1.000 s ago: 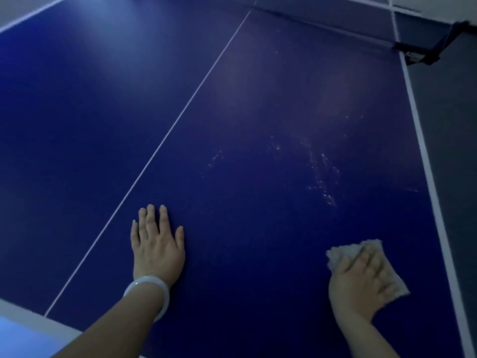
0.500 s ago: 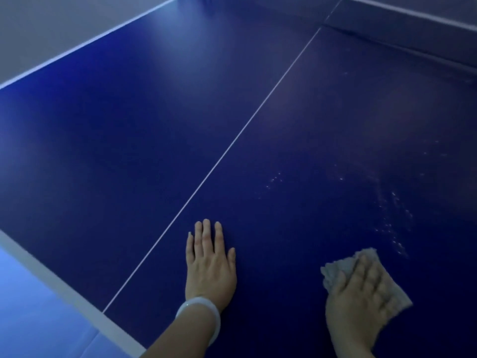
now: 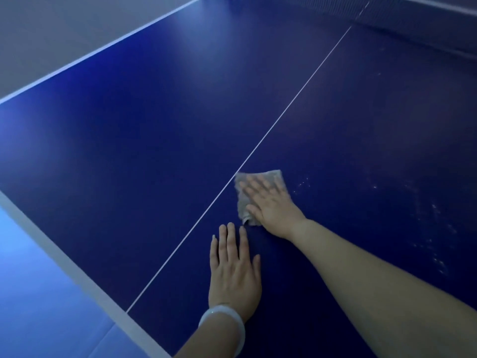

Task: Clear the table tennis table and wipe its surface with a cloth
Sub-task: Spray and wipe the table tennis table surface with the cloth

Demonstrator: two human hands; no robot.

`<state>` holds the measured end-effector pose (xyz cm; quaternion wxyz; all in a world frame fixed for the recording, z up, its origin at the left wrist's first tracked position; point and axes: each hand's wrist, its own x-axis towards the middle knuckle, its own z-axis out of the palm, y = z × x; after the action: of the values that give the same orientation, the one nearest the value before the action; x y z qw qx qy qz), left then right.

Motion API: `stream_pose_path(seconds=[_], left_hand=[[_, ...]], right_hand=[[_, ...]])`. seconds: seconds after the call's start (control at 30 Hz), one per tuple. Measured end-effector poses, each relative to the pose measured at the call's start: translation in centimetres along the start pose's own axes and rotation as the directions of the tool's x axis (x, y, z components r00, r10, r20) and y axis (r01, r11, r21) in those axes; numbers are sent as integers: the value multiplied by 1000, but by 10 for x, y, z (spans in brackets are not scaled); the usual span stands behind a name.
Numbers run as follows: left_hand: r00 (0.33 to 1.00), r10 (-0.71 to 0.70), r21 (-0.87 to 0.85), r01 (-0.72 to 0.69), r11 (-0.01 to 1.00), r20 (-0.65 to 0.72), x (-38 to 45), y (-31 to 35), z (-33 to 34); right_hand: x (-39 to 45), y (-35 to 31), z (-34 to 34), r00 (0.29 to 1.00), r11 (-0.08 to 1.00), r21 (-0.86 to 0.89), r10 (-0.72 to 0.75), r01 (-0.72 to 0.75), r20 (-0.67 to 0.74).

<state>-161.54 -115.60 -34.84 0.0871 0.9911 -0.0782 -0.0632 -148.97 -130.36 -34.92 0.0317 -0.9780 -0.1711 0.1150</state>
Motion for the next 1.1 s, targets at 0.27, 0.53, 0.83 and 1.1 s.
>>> stream_pose_path(seconds=[0.27, 0.53, 0.83, 1.1], left_hand=[[1000, -4, -6, 4, 1000, 8, -1, -3, 6], [1000, -9, -2, 9, 1000, -1, -1, -3, 9], [996, 3, 53, -7, 999, 90, -14, 28, -4], [968, 225, -104, -213, 971, 115, -163, 194, 46]], right_hand=[[-111, 68, 22, 646, 646, 167, 761, -745, -63], [-249, 30, 52, 647, 646, 149, 761, -749, -43], [-385, -7, 66, 788, 783, 147, 614, -604, -36], [-476, 46, 91, 606, 600, 94, 794, -794, 55]])
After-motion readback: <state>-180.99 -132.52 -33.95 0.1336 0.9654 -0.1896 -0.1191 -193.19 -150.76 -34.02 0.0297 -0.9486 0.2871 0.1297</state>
